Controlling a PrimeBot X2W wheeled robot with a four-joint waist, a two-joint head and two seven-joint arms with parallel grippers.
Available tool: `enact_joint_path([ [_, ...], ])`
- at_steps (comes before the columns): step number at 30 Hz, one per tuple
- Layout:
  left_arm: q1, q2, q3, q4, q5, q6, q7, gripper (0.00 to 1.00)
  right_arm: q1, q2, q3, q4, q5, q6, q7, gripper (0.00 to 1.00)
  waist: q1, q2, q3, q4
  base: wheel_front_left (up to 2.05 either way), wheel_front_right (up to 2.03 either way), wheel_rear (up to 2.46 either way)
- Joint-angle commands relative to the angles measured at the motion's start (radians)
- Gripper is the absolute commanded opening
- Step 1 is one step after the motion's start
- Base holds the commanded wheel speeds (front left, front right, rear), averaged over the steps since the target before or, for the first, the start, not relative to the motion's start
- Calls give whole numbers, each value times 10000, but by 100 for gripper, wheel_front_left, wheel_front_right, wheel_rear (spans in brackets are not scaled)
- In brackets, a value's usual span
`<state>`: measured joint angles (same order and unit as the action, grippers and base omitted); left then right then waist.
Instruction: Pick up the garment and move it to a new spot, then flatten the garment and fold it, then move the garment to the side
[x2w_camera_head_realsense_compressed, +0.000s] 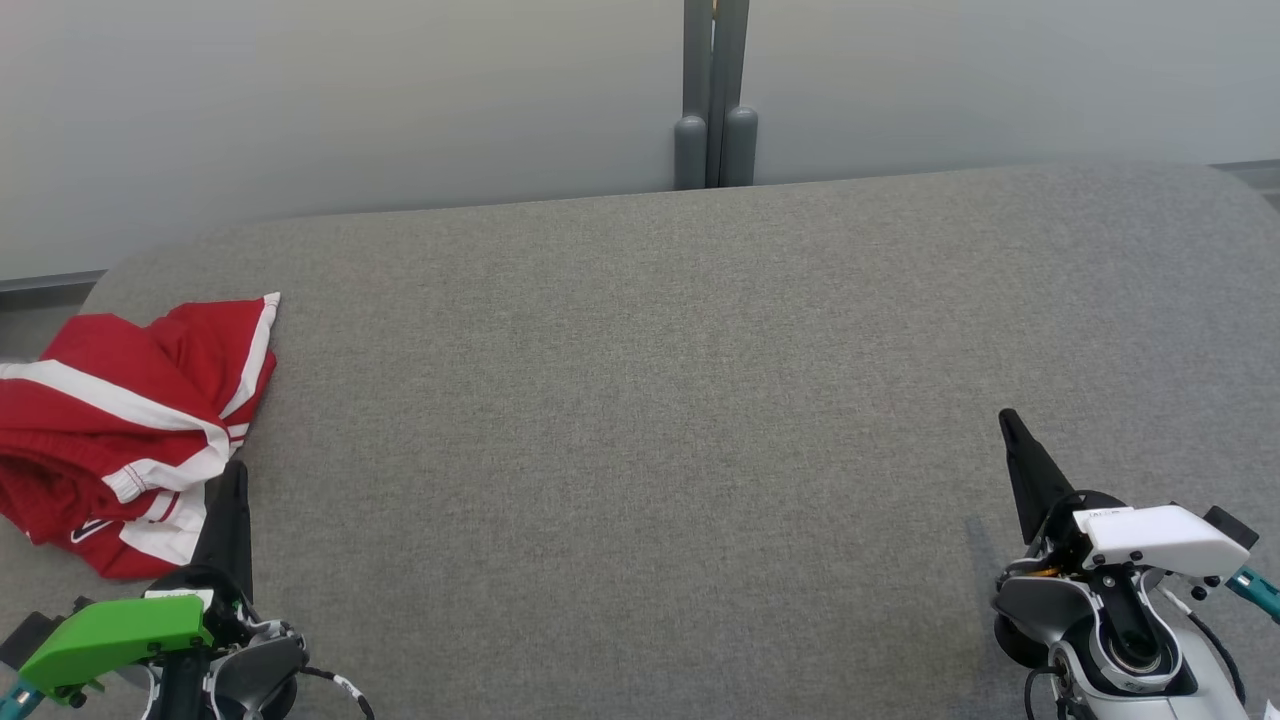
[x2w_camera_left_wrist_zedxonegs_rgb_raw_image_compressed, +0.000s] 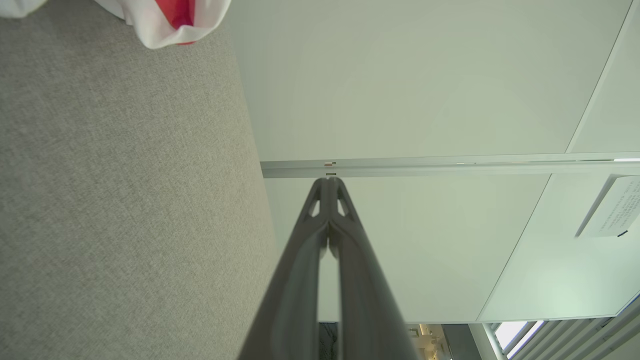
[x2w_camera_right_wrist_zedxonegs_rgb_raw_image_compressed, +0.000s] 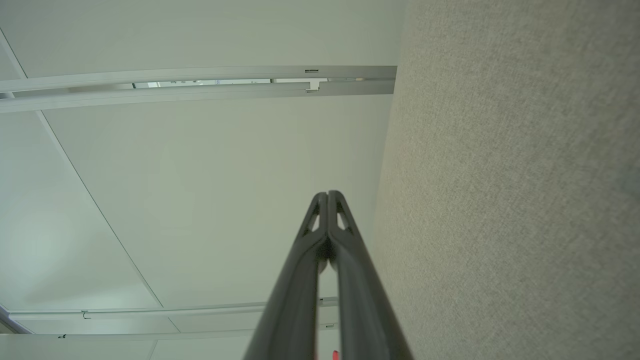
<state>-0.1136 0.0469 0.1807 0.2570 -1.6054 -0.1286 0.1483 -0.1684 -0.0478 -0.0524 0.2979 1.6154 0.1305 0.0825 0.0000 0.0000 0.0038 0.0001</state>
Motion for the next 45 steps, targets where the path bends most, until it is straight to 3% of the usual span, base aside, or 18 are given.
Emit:
enact_joint_path([
  [1, -105, 69, 11, -44, 29, -51, 8, 0, 110, -49, -12, -32, 35, 4, 10, 0, 0, 0, 0, 0, 0, 0, 0],
  [3, -105, 69, 11, -44, 29, -51, 8, 0, 110, -49, -12, -32, 35, 4, 10, 0, 0, 0, 0, 0, 0, 0, 0],
  [4, 2, 0, -1, -1, 3, 0, -4, 100, 0, 0, 2, -4, -3, 0, -1, 100, 0, 0, 0, 0, 0, 0, 0],
  [18, 320, 48, -241, 210, 897, 16, -562, 100, 235, -147, 456, -1, -653, -1, -470, 100, 0, 0, 22, 14, 0, 0, 0],
  [35, 482, 101, -497, 111, 4661, 5, -1376, 100, 344, -218, 813, -257, -3974, 0, -1159, 100, 0, 0, 78, 33, 0, 0, 0],
  [45, 595, 40, -522, 171, 6260, -2, -1791, 100, 429, -251, 979, -165, -5857, 1, -1502, 100, 0, 0, 92, 46, 0, 0, 0],
])
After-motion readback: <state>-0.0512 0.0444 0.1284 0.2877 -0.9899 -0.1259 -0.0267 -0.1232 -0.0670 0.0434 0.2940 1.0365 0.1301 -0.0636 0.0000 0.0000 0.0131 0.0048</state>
